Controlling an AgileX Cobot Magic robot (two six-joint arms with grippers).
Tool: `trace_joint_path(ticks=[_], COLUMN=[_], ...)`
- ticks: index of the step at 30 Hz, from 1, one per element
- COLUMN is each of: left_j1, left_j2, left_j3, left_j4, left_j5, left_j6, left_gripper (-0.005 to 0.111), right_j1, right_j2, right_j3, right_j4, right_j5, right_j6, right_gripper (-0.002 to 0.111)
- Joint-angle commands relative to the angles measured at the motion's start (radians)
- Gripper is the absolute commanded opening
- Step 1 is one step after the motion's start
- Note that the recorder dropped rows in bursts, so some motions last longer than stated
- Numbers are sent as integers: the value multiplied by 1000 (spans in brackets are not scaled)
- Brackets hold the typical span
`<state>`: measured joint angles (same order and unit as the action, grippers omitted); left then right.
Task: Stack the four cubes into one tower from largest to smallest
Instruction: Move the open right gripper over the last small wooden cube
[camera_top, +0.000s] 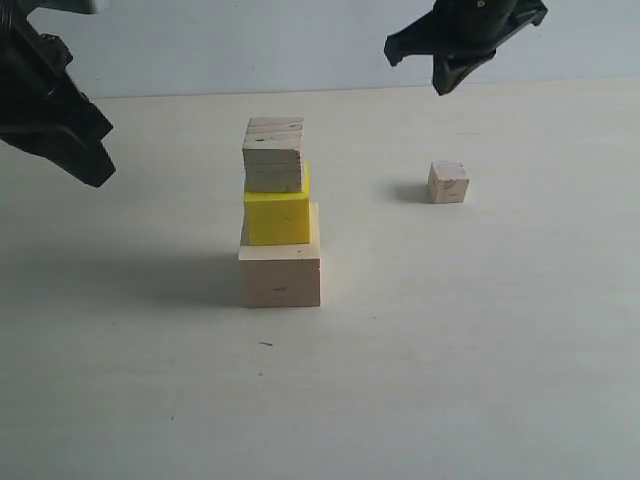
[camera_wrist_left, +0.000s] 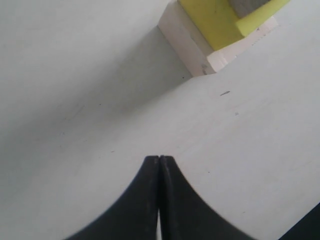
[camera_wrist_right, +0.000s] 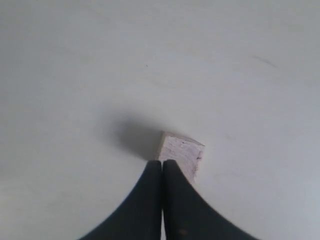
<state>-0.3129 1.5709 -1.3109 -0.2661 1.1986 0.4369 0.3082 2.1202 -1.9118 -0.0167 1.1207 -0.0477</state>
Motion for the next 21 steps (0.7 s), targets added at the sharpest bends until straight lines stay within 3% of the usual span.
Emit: trace_joint_path(ticks=[1, 8, 10, 14, 21], left_j1=[-2, -2, -2, -2, -2], left_j2=[-11, -11, -11, -11, -11], left_j3=[-1, -1, -1, -1, -1], left_j4=[-14, -14, -14, -14, -14], left_j5=[-5, -13, -13, -15, -19], left_j6=[5, 5, 5, 5, 5], left_gripper=[0, 0, 0, 0, 0], right_j1=[-2, -2, -2, -2, -5], right_j2=[61, 101, 101, 109, 161], right_j3=[1, 1, 1, 1, 1], right_j4=[-20, -34, -78, -160, -135], right_j5=[-23, 1, 1, 7, 24], right_j6=[21, 72, 118, 202, 232], right_gripper=[12, 52, 58, 59, 59])
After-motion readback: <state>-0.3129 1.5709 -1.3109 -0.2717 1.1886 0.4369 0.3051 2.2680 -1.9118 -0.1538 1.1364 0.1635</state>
